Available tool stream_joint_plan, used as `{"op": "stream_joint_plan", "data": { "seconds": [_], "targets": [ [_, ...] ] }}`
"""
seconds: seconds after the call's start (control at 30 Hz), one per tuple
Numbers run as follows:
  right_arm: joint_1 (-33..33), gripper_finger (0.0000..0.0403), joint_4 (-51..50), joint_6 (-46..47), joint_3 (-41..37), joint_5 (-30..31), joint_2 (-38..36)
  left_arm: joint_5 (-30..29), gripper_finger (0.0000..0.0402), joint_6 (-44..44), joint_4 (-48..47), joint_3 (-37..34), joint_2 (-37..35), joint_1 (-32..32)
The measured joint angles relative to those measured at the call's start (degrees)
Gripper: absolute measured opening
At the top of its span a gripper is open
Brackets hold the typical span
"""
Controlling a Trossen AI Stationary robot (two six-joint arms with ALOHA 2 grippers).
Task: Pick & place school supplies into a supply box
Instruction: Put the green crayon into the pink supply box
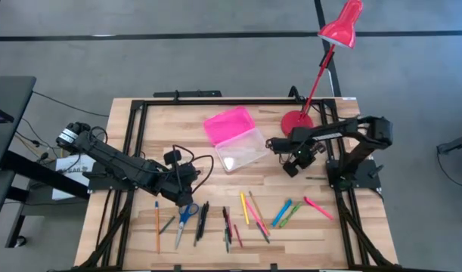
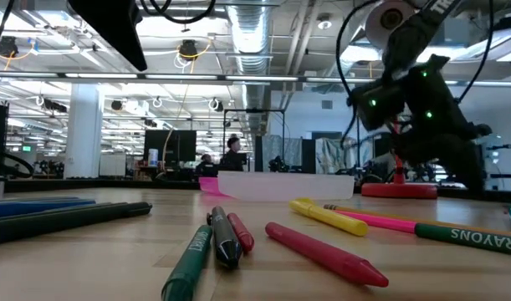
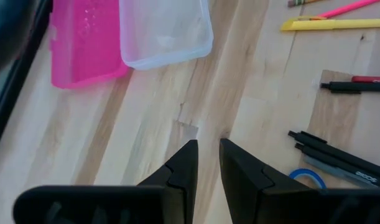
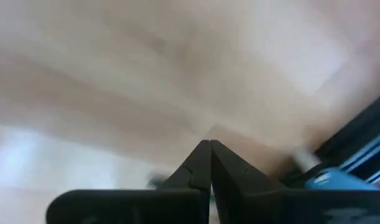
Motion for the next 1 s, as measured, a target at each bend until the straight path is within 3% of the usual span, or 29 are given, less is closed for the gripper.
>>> {"op": "stream_joint_plan", "data": {
  "seconds": [0.13, 0.33, 0.5, 0.77, 1.0],
  "targets": [
    [1.1, 0.0000, -0.8, -2.6, 0.8, 0.7, -5.1, -0.3, 0.0061, 0.7, 0.0, 0.0, 0.0, 0.1],
    [3.8, 0.0000, -7.7, -5.5, 0.8, -10.1, -12.5, 0.1, 0.0061, -1.5, 0.0, 0.0, 0.0, 0.2],
    [5.7, 0.0000, -8.7, -4.9, 0.8, -10.7, -16.3, -0.4, 0.0061, -1.8, 1.2, 0.0, 0.0, 0.2],
    [7.7, 0.0000, -7.4, -2.8, 0.8, -9.5, -17.3, -0.8, 0.0061, -1.1, 1.7, 0.0, 0.0, 0.2],
    [15.5, 0.0000, -7.5, -8.2, 0.8, -15.0, -17.3, 1.5, 0.0061, -1.7, 1.7, 0.0, 0.0, 0.2]
  ]
}}
